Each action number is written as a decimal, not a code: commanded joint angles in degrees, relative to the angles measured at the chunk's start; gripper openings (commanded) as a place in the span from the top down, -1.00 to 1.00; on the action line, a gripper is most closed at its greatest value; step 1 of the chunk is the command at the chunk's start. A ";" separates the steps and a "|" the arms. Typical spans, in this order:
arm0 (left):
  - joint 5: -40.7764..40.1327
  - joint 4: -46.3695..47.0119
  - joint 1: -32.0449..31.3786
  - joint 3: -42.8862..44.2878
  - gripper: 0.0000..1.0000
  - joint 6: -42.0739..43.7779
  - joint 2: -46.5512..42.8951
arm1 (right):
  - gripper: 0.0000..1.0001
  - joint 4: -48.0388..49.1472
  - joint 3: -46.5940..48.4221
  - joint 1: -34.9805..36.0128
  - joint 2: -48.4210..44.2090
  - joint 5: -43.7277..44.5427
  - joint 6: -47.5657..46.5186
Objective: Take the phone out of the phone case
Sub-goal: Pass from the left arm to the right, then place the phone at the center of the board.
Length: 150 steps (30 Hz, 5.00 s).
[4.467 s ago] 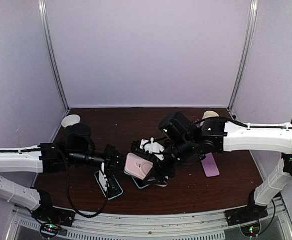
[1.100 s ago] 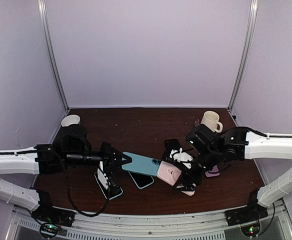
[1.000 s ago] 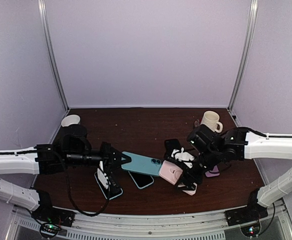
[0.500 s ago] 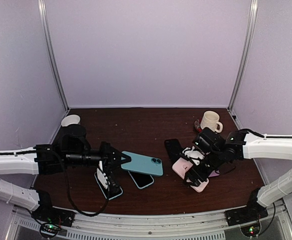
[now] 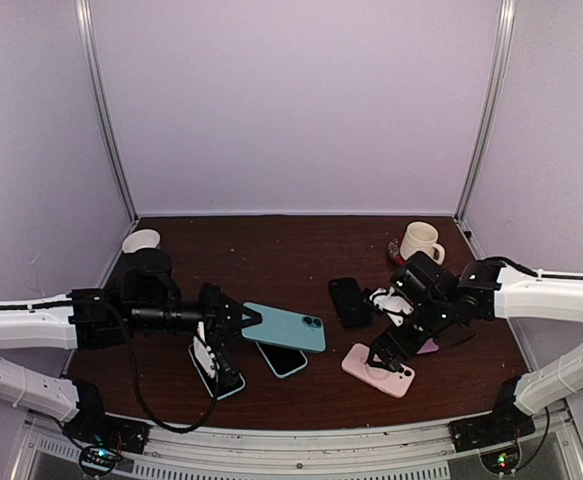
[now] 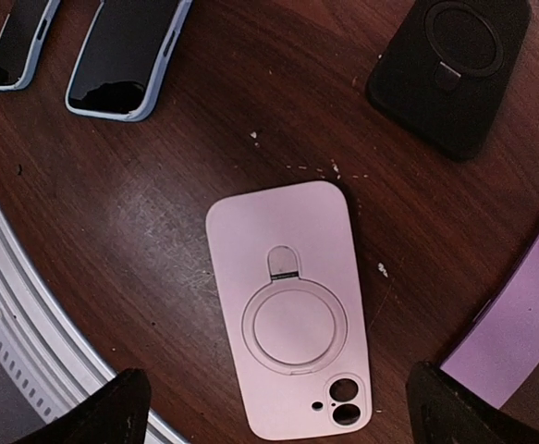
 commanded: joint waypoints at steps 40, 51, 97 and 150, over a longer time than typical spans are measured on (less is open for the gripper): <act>7.61 2.85 -0.66 1.20 1.00 -0.79 -0.46 | -0.99 4.52 30.03 14.86 14.84 -17.66 -20.21; 7.95 2.85 -0.66 1.22 1.00 -0.98 -0.78 | -0.99 3.74 31.75 15.53 17.93 -11.20 -20.04; -3.24 -3.00 3.20 7.21 0.18 -12.29 0.77 | -0.28 9.15 26.90 11.30 13.48 0.50 -10.56; -31.56 -43.99 9.28 13.50 -0.91 -150.51 0.70 | 0.00 -1.23 48.59 -0.93 49.62 9.82 16.12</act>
